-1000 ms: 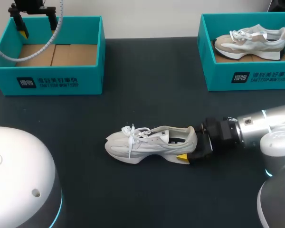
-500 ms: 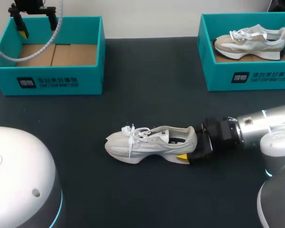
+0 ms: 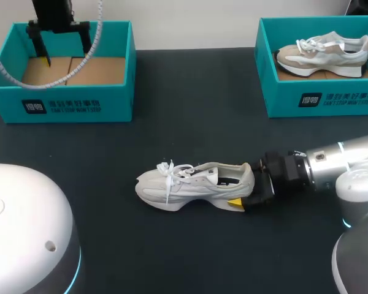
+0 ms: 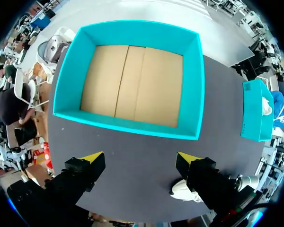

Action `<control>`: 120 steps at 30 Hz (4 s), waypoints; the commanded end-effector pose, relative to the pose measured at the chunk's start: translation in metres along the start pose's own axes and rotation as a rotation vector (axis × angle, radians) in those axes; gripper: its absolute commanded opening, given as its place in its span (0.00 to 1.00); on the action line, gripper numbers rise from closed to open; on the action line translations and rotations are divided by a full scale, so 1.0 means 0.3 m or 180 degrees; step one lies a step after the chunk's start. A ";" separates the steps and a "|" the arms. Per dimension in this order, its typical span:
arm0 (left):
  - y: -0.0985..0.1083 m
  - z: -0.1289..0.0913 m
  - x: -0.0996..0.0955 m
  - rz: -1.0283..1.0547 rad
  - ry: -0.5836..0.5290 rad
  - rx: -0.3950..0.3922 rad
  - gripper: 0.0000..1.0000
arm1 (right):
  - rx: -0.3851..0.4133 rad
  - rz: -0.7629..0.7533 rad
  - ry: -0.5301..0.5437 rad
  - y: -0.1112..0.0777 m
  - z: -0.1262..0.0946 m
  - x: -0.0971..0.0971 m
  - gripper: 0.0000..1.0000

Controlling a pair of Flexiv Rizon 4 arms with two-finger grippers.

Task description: Take the shoe out of the shoebox, open the shoe tongue, remove and reinsert the insole, then place the shoe into the shoebox

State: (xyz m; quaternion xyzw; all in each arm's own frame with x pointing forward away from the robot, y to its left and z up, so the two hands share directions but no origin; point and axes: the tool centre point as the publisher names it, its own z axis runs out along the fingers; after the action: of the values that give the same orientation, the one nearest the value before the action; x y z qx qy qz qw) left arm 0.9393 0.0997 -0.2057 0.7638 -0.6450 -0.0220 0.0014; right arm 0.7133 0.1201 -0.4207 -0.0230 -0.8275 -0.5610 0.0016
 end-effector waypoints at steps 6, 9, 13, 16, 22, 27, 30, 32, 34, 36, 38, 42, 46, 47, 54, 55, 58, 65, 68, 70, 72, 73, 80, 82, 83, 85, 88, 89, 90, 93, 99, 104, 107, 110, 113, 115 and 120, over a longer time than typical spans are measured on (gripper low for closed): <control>0.218 -0.010 0.124 0.0052 0.0013 0.0192 1.00 | 0.0016 0.0001 -0.0007 -0.014 0.018 -0.001 0.00; 0.284 -0.009 0.189 0.0072 -0.0066 0.0271 1.00 | 0.0016 0.0001 -0.0007 -0.014 0.018 -0.001 0.00; 0.334 0.003 0.257 0.0135 -0.0134 0.0222 1.00 | 0.0016 0.0001 -0.0007 -0.014 0.018 -0.001 0.00; 0.381 0.012 0.315 0.0217 -0.0110 0.0239 1.00 | 0.0016 0.0001 -0.0007 -0.014 0.018 -0.001 0.00; 0.459 0.023 0.421 0.0205 -0.0114 0.0243 1.00 | 0.0016 0.0001 -0.0007 -0.014 0.018 -0.001 0.00; 0.545 0.039 0.507 0.0235 -0.0107 0.0266 1.00 | 0.0016 0.0001 -0.0007 -0.014 0.018 -0.001 0.00; 0.618 0.048 0.568 0.0233 -0.0115 0.0315 1.00 | 0.0016 0.0001 -0.0007 -0.014 0.018 -0.001 0.00; 0.661 0.057 0.604 0.0254 -0.0125 0.0326 1.00 | 0.0016 0.0001 -0.0007 -0.014 0.018 -0.001 0.00; 0.698 0.067 0.638 0.0238 -0.0210 0.0331 1.00 | 0.0016 0.0001 -0.0007 -0.014 0.018 -0.001 0.00; 0.698 0.067 0.638 0.0238 -0.0210 0.0331 1.00 | 0.0016 0.0001 -0.0007 -0.014 0.018 -0.001 0.00; 0.698 0.067 0.638 0.0238 -0.0210 0.0331 1.00 | 0.0016 0.0001 -0.0007 -0.014 0.018 -0.001 0.00; 0.698 0.067 0.638 0.0238 -0.0210 0.0331 1.00 | 0.0016 0.0001 -0.0007 -0.014 0.018 -0.001 0.00; 0.698 0.067 0.638 0.0238 -0.0210 0.0331 1.00 | 0.0016 0.0001 -0.0007 -0.014 0.018 -0.001 0.00; 0.698 0.067 0.638 0.0238 -0.0210 0.0331 1.00 | 0.0016 0.0001 -0.0007 -0.014 0.018 -0.001 0.00; 0.729 0.107 0.667 0.0342 -0.0184 0.0280 1.00 | 0.0016 0.0001 -0.0007 -0.014 0.018 -0.001 0.00; 0.741 0.119 0.683 0.0405 -0.0177 0.0231 1.00 | 0.0016 0.0001 -0.0007 -0.014 0.018 -0.001 0.00; 0.782 0.155 0.735 0.0547 -0.0214 0.0202 1.00 | 0.0016 0.0001 -0.0007 -0.014 0.018 -0.001 0.00; 0.864 0.222 0.843 0.0859 -0.0237 0.0053 1.00 | 0.0016 0.0001 -0.0007 -0.014 0.018 -0.001 0.00; 0.893 0.241 0.877 0.0958 -0.0241 0.0022 1.00 | 0.0016 0.0001 -0.0007 -0.014 0.018 -0.001 0.00; 0.913 0.257 0.898 0.1001 -0.0281 0.0019 1.00 | 0.0016 0.0001 -0.0007 -0.014 0.018 -0.001 0.00; 0.933 0.272 0.915 0.1032 -0.0310 0.0010 1.00 | 0.0016 0.0001 -0.0007 -0.014 0.018 -0.001 0.00; 0.941 0.281 0.922 0.1019 -0.0349 0.0003 1.00 | 0.0016 0.0001 -0.0007 -0.014 0.018 -0.001 0.00; 0.976 0.321 0.950 0.0996 -0.0447 0.0014 1.00 | 0.0016 0.0001 -0.0007 -0.014 0.018 -0.001 0.00; 0.977 0.330 0.955 0.0979 -0.0469 0.0013 1.00 | 0.0016 0.0001 -0.0007 -0.014 0.018 -0.001 0.00; 0.977 0.336 0.956 0.0962 -0.0505 0.0036 1.00 | 0.0016 0.0001 -0.0007 -0.014 0.018 -0.001 0.00; 0.972 0.347 0.958 0.0925 -0.0509 0.0052 1.00 | 0.0016 0.0001 -0.0007 -0.014 0.018 -0.001 0.00; 0.960 0.369 0.961 0.0842 -0.0557 0.0079 1.00 | 0.0016 0.0001 -0.0007 -0.014 0.018 -0.001 0.00; 0.957 0.376 0.963 0.0832 -0.0578 0.0083 1.00 | 0.0016 0.0001 -0.0007 -0.014 0.018 -0.001 0.00; 0.954 0.383 0.964 0.0800 -0.0600 0.0087 1.00 | 0.0016 0.0001 -0.0007 -0.014 0.018 -0.001 0.00; 0.946 0.402 0.967 0.0720 -0.0675 0.0154 1.00 | 0.0016 0.0001 -0.0007 -0.014 0.018 -0.001 0.00; 0.934 0.442 0.966 0.0671 -0.0780 0.0156 1.00 | 0.0016 0.0001 -0.0007 -0.014 0.018 -0.001 0.00; 0.940 0.465 0.958 0.0670 -0.0861 0.0174 1.00 | 0.0016 0.0001 -0.0007 -0.014 0.018 -0.001 0.00; 0.944 0.469 0.947 0.0651 -0.0925 0.0189 1.00 | 0.0016 0.0001 -0.0007 -0.014 0.018 -0.001 0.00; 0.944 0.472 0.926 0.0611 -0.0982 0.0213 1.00 | 0.0016 0.0001 -0.0007 -0.014 0.018 -0.001 0.00; 0.935 0.479 0.904 0.0559 -0.1033 0.0207 1.00 | 0.0016 0.0001 -0.0007 -0.014 0.018 -0.001 0.00; 0.928 0.485 0.894 0.0536 -0.1065 0.0198 1.00 | 0.0016 0.0001 -0.0007 -0.014 0.018 -0.001 0.00; 0.919 0.489 0.869 0.0491 -0.1150 0.0197 1.00 | 0.0016 0.0001 -0.0007 -0.014 0.018 -0.001 0.00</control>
State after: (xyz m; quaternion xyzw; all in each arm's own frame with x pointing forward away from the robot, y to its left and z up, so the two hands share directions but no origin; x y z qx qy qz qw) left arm 0.7066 -0.2002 -0.3513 0.6933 -0.6944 -0.1380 -0.1348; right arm 0.7133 0.1203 -0.4208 -0.0231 -0.8274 -0.5612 0.0012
